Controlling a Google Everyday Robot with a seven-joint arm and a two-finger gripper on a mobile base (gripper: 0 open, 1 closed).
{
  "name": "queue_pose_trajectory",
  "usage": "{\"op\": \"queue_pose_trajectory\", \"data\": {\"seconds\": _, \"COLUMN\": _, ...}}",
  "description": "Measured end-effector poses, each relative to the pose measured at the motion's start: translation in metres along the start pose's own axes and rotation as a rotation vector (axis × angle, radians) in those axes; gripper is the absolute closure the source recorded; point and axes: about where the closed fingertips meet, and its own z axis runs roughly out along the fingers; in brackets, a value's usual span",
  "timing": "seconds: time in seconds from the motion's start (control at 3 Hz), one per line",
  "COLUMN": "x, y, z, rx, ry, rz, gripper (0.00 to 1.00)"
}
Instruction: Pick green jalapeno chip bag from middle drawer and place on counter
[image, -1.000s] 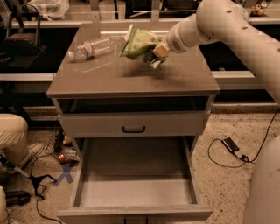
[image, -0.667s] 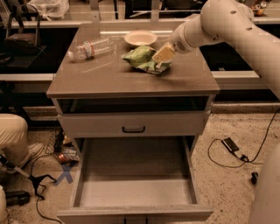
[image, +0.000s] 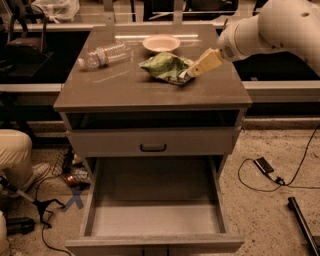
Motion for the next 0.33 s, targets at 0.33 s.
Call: {"op": "queue_pose_trajectory", "data": {"seconds": 0.33, "x": 0.0200, "y": -0.0111, "z": -0.0447, "rx": 0.049, "ry": -0.016, "rz": 0.026, "gripper": 0.00}}
